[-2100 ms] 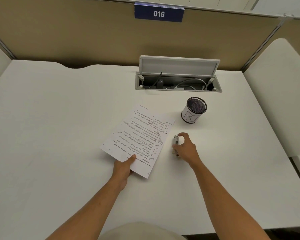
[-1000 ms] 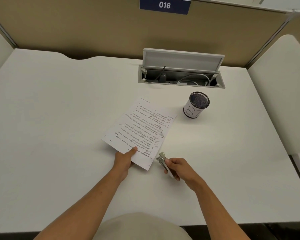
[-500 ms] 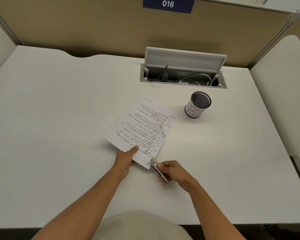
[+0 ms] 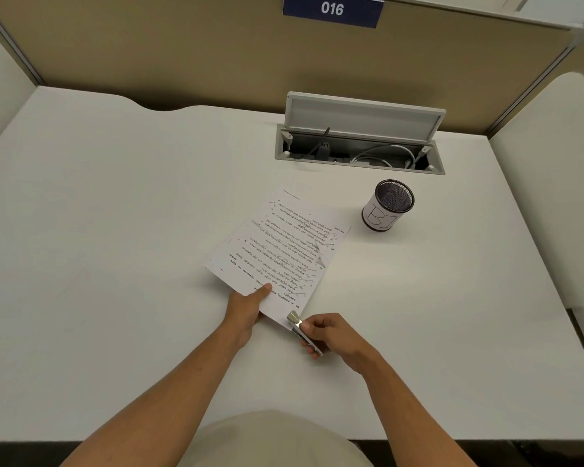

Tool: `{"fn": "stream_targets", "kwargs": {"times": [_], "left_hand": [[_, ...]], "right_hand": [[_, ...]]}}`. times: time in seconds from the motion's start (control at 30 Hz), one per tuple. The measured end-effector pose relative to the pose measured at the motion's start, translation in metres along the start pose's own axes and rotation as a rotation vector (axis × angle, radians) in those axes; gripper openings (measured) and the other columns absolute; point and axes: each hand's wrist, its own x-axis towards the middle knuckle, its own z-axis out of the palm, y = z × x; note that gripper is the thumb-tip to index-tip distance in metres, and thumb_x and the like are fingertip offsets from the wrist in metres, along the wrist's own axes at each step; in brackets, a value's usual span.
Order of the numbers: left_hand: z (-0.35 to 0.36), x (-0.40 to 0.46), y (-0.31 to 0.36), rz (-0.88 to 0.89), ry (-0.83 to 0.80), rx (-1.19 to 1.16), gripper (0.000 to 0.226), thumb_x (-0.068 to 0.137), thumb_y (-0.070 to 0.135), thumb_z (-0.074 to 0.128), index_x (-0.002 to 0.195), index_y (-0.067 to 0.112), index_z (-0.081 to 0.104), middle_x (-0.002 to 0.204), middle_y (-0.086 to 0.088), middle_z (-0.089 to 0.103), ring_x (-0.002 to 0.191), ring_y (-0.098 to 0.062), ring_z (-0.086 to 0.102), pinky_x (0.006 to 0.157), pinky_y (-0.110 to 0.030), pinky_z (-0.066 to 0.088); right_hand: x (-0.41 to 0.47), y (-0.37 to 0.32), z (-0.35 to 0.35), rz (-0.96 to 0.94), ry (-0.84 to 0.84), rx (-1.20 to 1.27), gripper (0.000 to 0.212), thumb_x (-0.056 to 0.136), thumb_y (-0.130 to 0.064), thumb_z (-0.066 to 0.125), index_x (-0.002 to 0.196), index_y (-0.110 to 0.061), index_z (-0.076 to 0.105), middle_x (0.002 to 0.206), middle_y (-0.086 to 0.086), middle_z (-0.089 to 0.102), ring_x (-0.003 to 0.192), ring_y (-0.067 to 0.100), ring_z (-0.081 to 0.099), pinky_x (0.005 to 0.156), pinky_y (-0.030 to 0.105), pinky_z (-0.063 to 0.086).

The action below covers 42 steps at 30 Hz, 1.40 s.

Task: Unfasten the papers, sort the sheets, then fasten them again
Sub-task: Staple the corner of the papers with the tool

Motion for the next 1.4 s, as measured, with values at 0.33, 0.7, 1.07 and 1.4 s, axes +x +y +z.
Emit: {"fn": "stream_targets", "kwargs": {"times": [0.33,0.7,1.07,1.4], "left_hand": [[0.0,-0.001,0.0,0.016,-0.015,0.005,0.033,0.09,0.004,0.067,0.115,0.025,0.061,0.12,-0.002,0.069,0.11,-0.023,0.065,0.096,-0.049,0.053],[0.001,-0.001,-0.001,0.012,-0.01,-0.017,0.037,0.088,0.004,0.069,0.12,0.02,0.061,0.117,-0.001,0.07,0.106,-0.022,0.067,0.083,-0.041,0.058],[-0.002,-0.002,0.002,-0.01,-0.002,-0.005,0.034,0.087,0.005,0.07,0.116,0.021,0.063,0.111,0.002,0.073,0.098,-0.017,0.069,0.068,-0.034,0.059],[-0.005,-0.006,0.009,0.016,0.001,0.052,0.039,0.088,0.007,0.07,0.123,0.019,0.06,0.115,0.0,0.071,0.103,-0.021,0.068,0.067,-0.032,0.058]], "right_hand": [[0.003,0.001,0.007,-0.002,0.058,-0.027,0.019,0.094,-0.023,0.061,0.085,-0.009,0.07,0.071,0.008,0.064,0.055,0.017,0.056,0.056,0.028,0.05],[0.005,0.005,0.016,-0.014,0.177,-0.056,0.021,0.092,-0.023,0.062,0.078,-0.011,0.07,0.066,0.006,0.061,0.053,0.015,0.053,0.054,0.027,0.047],[-0.006,0.003,-0.012,-0.074,0.173,-0.112,0.02,0.089,-0.032,0.066,0.085,-0.012,0.068,0.069,-0.001,0.064,0.058,0.014,0.055,0.058,0.031,0.048],[0.009,0.013,-0.033,-0.154,0.902,-0.583,0.025,0.092,-0.033,0.06,0.106,-0.013,0.064,0.092,0.002,0.061,0.088,0.022,0.055,0.066,0.032,0.042]]}}
